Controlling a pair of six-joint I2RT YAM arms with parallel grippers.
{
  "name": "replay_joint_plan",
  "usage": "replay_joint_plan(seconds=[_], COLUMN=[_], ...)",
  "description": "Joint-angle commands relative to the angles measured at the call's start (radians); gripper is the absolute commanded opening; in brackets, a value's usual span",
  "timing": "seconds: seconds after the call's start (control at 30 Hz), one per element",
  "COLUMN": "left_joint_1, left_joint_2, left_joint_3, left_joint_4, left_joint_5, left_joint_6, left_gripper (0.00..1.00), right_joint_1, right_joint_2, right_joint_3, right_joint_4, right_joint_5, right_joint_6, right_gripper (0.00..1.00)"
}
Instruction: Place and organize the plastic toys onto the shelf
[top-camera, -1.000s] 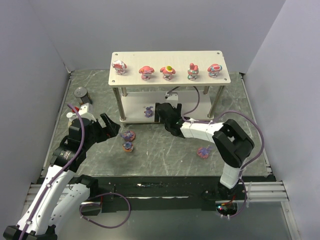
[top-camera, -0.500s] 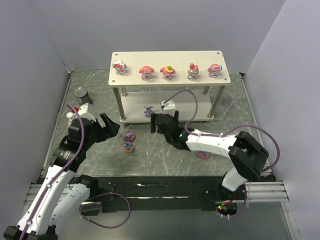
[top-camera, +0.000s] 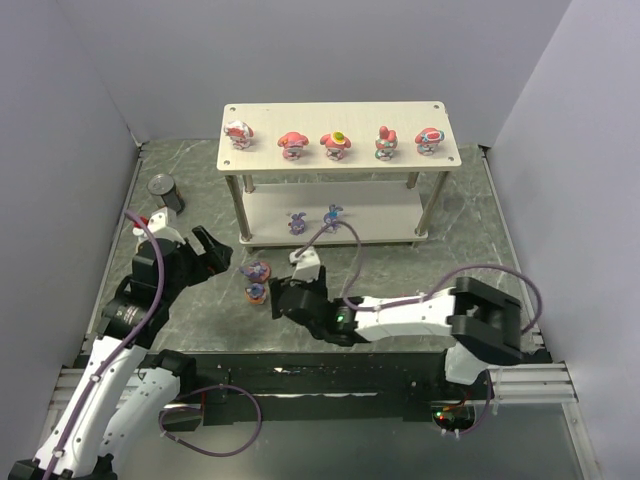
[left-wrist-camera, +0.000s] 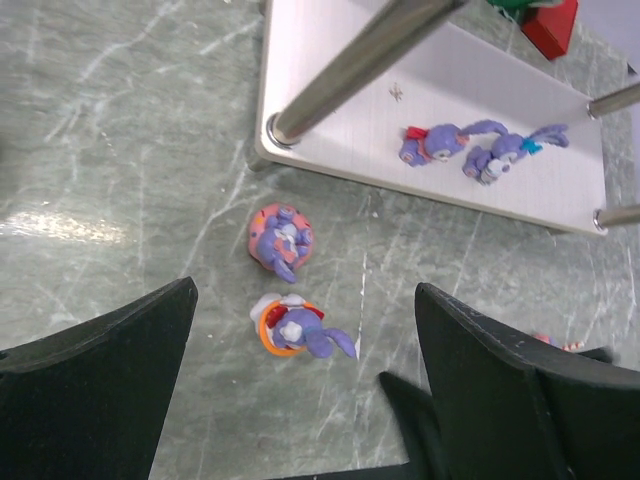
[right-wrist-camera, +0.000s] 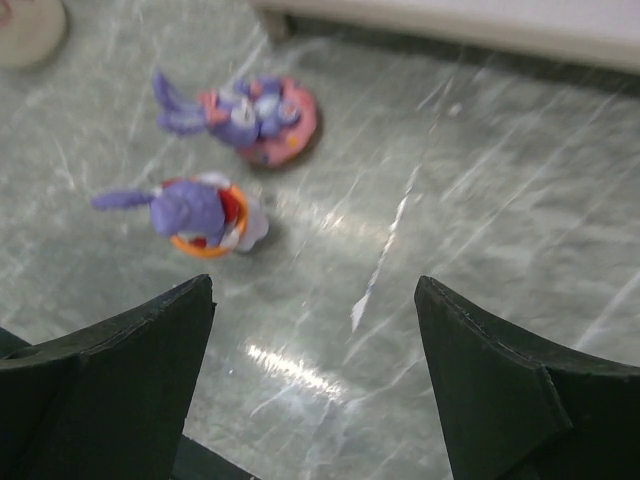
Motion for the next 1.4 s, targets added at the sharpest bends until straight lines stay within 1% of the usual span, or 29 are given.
replay_joint_plan(seconds=[0.0, 0.13, 0.23, 0.4, 0.47, 0.67, 0.77, 0.83, 1.17, 1.27, 1.37], left_joint_1=[0.008, 0.009, 0.009, 0.009, 0.009, 0.009, 0.009, 0.009, 0.011, 0.011, 0.011], left_joint_2=[-0.028, -0.040, -0.039, -0.039, -0.037, -0.039, -0.037, -0.036, -0.037, -0.037, -0.039], left_joint_3=[0.027, 0.023, 0.021, 0.019, 0.018, 0.018, 0.018, 0.018, 0.018, 0.018, 0.016], left_joint_4=[0.000, 0.006, 0.009, 0.015, 0.017, 0.019, 0.020, 0.020, 0.022, 0.022, 0.022], left_joint_5=[-0.063, -0.059, -0.051, -0.041, -0.037, -0.033, -0.030, -0.030, -0.025, -0.025, -0.024], left_joint_6=[-0.016, -0.014, -0.013, -0.008, -0.007, -0.005, -0.005, -0.005, -0.004, -0.004, -0.004], left_gripper=[0.96, 0.96, 0.96, 0.96, 0.96, 0.96, 0.96, 0.96, 0.96, 0.96, 0.96], right_joint_1=[0.069, 0.086, 0.091, 0.092, 0.096, 0.092, 0.086, 0.076, 0.027, 0.016, 0.013], right_joint_2=[0.143, 0.238, 0.298, 0.404, 0.458, 0.541, 0.588, 0.607, 0.643, 0.645, 0.645], right_joint_3=[0.082, 0.146, 0.188, 0.270, 0.325, 0.419, 0.485, 0.514, 0.574, 0.579, 0.579], right_joint_4=[-0.019, -0.060, -0.081, -0.114, -0.162, -0.173, -0.224, -0.259, -0.272, -0.269, -0.267], right_joint_5=[0.063, 0.018, 0.017, 0.034, 0.043, 0.074, 0.090, 0.077, 0.054, 0.052, 0.061], right_joint_6=[0.107, 0.161, 0.189, 0.170, 0.183, 0.147, 0.161, 0.161, 0.181, 0.184, 0.181], right_gripper=[0.88, 0.88, 0.88, 0.86, 0.86, 0.86, 0.85, 0.84, 0.77, 0.73, 0.67])
